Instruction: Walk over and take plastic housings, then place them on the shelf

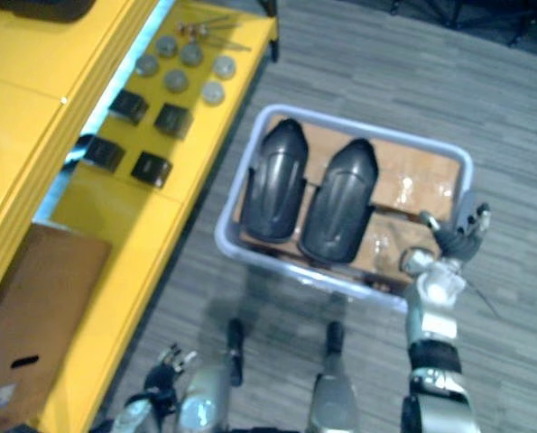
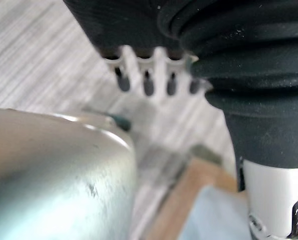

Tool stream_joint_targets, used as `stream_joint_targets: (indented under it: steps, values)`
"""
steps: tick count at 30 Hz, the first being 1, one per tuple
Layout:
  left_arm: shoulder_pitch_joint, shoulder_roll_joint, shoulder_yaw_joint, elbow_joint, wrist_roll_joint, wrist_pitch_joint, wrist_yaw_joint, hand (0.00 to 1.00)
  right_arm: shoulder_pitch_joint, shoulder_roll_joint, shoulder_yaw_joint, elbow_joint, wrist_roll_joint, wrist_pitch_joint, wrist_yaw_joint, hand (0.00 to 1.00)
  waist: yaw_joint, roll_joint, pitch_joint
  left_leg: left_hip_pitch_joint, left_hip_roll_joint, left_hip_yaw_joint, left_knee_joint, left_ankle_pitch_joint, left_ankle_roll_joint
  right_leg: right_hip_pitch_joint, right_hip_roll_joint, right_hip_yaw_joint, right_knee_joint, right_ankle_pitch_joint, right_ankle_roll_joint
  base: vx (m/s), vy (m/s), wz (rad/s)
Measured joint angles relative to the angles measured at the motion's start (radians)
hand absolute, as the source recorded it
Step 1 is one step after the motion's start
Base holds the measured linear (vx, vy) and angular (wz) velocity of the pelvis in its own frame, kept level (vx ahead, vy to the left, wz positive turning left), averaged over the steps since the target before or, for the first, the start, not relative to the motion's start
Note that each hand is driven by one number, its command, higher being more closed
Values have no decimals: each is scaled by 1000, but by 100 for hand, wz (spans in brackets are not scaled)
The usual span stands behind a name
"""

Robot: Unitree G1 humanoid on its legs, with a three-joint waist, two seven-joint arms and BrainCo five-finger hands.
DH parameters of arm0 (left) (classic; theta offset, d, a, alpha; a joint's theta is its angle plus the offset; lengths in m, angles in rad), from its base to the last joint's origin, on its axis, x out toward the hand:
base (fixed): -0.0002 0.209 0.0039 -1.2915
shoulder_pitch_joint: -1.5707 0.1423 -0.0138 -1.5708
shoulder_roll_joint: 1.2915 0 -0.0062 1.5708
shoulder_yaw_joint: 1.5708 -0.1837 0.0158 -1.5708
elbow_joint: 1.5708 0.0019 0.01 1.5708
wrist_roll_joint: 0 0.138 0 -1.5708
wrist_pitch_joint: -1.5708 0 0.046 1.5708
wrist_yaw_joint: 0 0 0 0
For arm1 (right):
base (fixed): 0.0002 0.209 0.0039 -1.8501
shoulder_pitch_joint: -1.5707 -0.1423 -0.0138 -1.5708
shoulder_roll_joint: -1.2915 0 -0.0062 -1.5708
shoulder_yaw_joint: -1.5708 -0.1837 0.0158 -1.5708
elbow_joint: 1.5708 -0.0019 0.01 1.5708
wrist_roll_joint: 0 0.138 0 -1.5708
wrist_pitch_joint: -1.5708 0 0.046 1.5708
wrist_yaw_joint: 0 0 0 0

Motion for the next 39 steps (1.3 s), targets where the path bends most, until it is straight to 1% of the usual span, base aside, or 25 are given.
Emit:
stream_joint_targets:
  steps: [1, 3, 4, 7, 8, 10, 11, 16, 17, 19, 20, 23, 25, 26, 29, 31, 32, 34, 36, 39]
  values:
    - [-2, 0, -2, 1, 0, -1, -2, 0, -19, -13, 4, 19, 6, 8, 7, 0, 2, 6, 6, -2, 0, -2, 7, -5, 4, -3, 0, -9, 9, 0, 0, -42, 37, 12]
    - [-19, -2, -12, 9, 1, -7, -6, 0, -76, -67, 19, 66, 14, 34, 31, 0, 8, 30, 32, -19, -2, -18, 40, -21, 14, -15, -2, -40, 48, 0, 0, -80, 46, 13]
    - [-22, -3, -13, 11, 0, -7, -6, 0, -88, -79, 25, 78, 14, 38, 36, 0, 8, 35, 35, -27, -3, -23, 49, -25, 16, -19, -3, -43, 55, 0, 0, -97, 57, 13]
    - [-30, -2, -22, 21, -4, -10, -8, 0, -132, -117, 51, 120, 14, 61, 64, 0, 27, 44, 44, -59, -4, -27, 75, -32, 20, -47, -6, -56, 79, -6, -7, -90, 36, 4]
    - [-31, 3, -36, 24, -6, -14, -11, 0, -148, -127, 62, 135, 14, 79, 87, 0, 30, 48, 46, -69, -6, -34, 84, -32, 20, -49, -8, -71, 82, -15, -17, -100, 10, 8]
    - [-32, 3, -41, 32, -7, -17, -13, 0, -161, -127, 77, 154, 14, 84, 106, 0, 31, 54, 49, -69, -5, -39, 84, -30, 19, -49, -8, -77, 90, -21, -19, -60, -8, 9]
    - [-32, 3, -46, 33, -9, -17, -14, 0, -164, -127, 84, 155, 13, 103, 119, 0, 29, 58, 51, -69, -5, -46, 84, -26, 19, -49, -8, -85, 102, -29, -18, -45, -15, 12]
    - [-36, 4, -50, 33, -11, -18, -19, 0, -164, -125, 100, 155, 12, 152, 143, 0, 34, 58, 51, -65, -6, -48, 51, 4, 14, -68, -10, -91, 123, -40, -24, -19, -19, 6]
    - [-36, 4, -51, 33, -11, -18, -19, 0, -163, -121, 99, 154, 2, 177, 143, 0, 34, 58, 51, -65, -4, -46, 44, 9, 12, -76, -10, -90, 129, -40, -24, 0, 0, 0]
    - [-37, 4, -54, 34, -10, -18, -20, 0, -156, -114, 99, 154, -2, 200, 146, 0, 31, 58, 51, -61, -4, -45, 33, 19, 11, -78, -10, -89, 132, -41, -25, 0, 0, 0]
    - [-37, 4, -63, 34, -10, -19, -19, 0, -143, -103, 100, 155, -20, 211, 161, 0, 32, 58, 51, -49, -3, -43, 16, 27, 9, -77, -11, -87, 135, -41, -26, 0, 0, 0]
    - [-37, 6, -79, 43, -11, -28, -18, 0, -123, -86, 117, 162, -58, 234, 194, 0, 31, 58, 51, -49, -2, -45, 12, 33, 5, -81, -12, -88, 139, -42, -27, 4, -5, -1]
    - [-37, 6, -80, 45, -12, -36, -17, 0, -120, -85, 120, 167, -66, 233, 203, 0, 31, 58, 51, -49, -4, -47, 10, 36, 6, -81, -15, -90, 141, -43, -26, -18, 5, 4]
    - [-37, 6, -82, 47, -14, -39, -13, 0, -125, -87, 120, 174, -79, 238, 208, 100, 33, 58, 51, -49, -7, -48, 1, 43, 7, -84, -17, -91, 143, -43, -26, -36, 11, 5]
    - [-39, 6, -85, 51, -16, -39, -11, 0, -159, -97, 121, 208, -105, 242, 214, 100, 40, 58, 51, -54, -13, -50, -32, 69, 8, -110, -25, -93, 158, -45, -27, -52, 2, 5]
    - [-42, 8, -93, 62, -40, -39, -6, 0, -187, -117, 147, 253, -130, 248, 218, 100, 40, 59, 51, -50, -16, -51, -50, 82, 9, -115, -29, -95, 165, -52, -33, -57, -5, 9]
    - [-49, 10, -102, 76, -52, -40, -3, 0, -205, -136, 169, 286, -154, 263, 228, 100, 41, 60, 50, -50, -18, -55, -58, 91, 8, -119, -32, -104, 178, -58, -36, -37, -3, 12]
    - [-62, 14, -115, 94, -53, -39, -2, 0, -216, -155, 183, 309, -179, 276, 234, 100, 47, 60, 51, -52, -18, -60, -66, 99, 7, -128, -34, -110, 193, -65, -37, -41, -10, 14]
    - [-68, 16, -122, 101, -55, -39, -1, 0, -228, -167, 189, 346, -217, 299, 241, 100, 51, 61, 51, -52, -20, -80, -82, 106, 6, -132, -36, -126, 210, -79, -37, -43, -23, 24]
    - [-69, 15, -126, 111, -83, -39, 1, 0, -267, -188, 216, 411, -280, 348, 245, 100, 61, 61, 50, -52, -19, -107, -107, 127, 0, -138, -38, -152, 233, -95, -45, -36, -27, 25]
